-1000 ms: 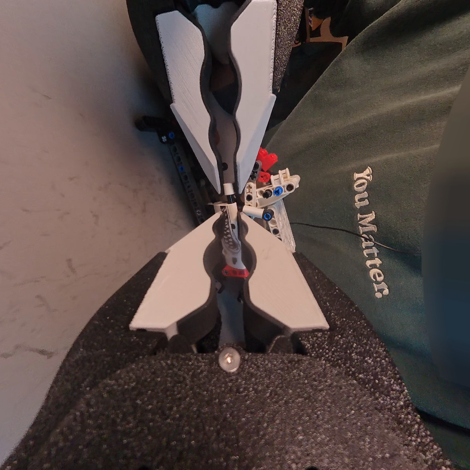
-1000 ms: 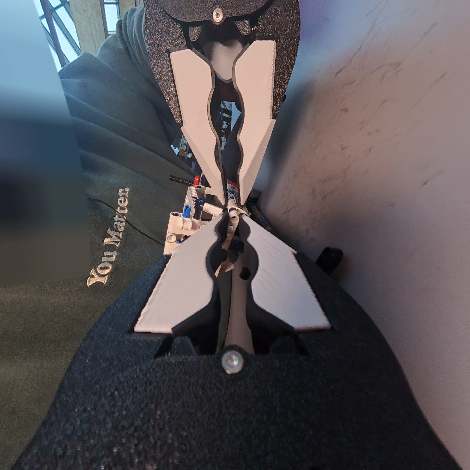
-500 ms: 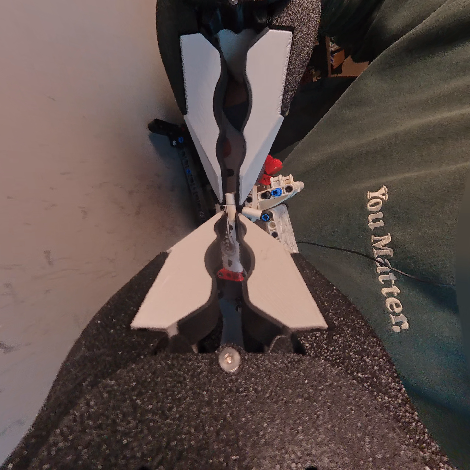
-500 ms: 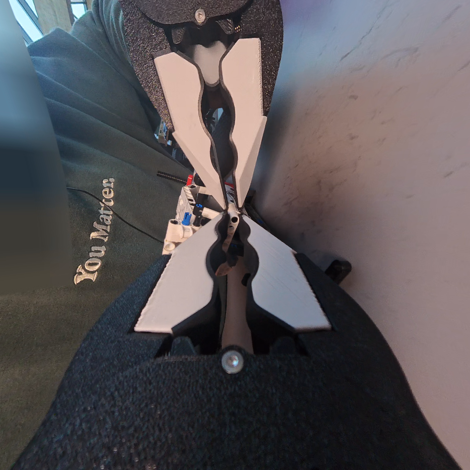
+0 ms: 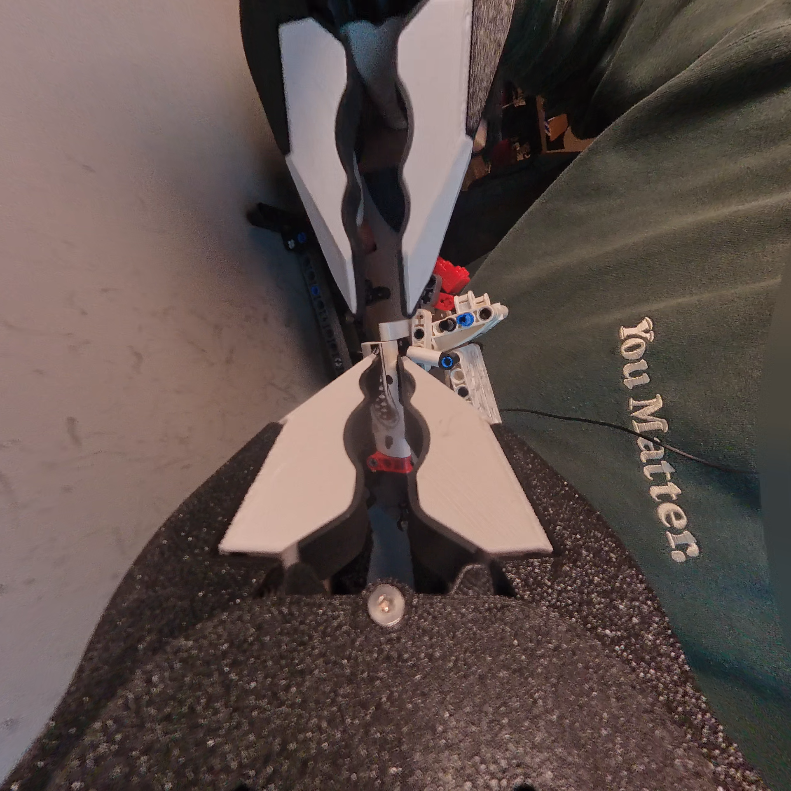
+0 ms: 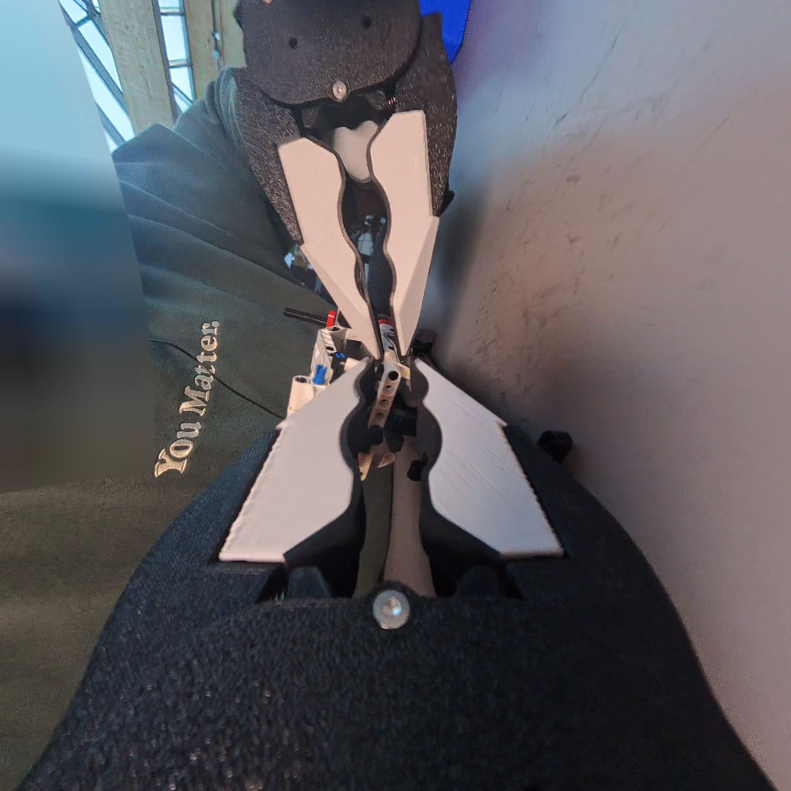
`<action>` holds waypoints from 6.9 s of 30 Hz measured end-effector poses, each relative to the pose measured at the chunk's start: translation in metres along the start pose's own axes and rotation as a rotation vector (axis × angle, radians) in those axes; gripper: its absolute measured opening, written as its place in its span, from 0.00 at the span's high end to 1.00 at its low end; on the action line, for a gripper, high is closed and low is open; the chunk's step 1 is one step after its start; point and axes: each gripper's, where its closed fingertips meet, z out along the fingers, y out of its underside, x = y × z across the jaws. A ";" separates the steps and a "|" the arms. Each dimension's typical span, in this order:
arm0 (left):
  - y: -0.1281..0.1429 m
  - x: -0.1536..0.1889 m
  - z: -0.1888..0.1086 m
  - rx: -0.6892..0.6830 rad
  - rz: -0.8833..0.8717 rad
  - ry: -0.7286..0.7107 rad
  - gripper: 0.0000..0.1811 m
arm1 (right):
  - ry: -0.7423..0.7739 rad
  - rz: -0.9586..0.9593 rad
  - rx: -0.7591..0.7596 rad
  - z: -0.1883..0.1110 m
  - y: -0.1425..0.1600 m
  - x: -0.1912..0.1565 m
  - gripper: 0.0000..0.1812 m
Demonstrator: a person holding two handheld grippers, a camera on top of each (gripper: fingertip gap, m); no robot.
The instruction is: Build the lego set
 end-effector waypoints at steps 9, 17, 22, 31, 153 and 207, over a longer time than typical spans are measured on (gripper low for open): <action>0.012 0.009 -0.032 0.230 0.067 -0.092 0.79 | 0.494 -0.412 0.069 -0.047 0.048 -0.026 0.80; 0.036 0.009 -0.010 0.284 0.024 -0.169 0.80 | 0.975 -0.580 0.326 0.013 0.082 -0.012 0.58; 0.032 0.012 -0.006 0.321 0.003 -0.219 0.85 | 1.215 -0.744 0.402 0.024 0.072 -0.009 0.53; 0.033 0.014 0.001 0.364 -0.009 -0.286 0.87 | 1.288 -0.786 0.423 0.024 0.071 -0.010 0.56; 0.007 -0.041 -0.107 0.569 0.443 -0.717 0.79 | 1.191 -1.600 -0.158 -0.034 -0.041 0.015 0.68; 0.025 -0.080 -0.081 -0.096 0.728 -0.856 0.74 | 1.568 -1.380 -0.180 -0.064 -0.014 0.005 0.87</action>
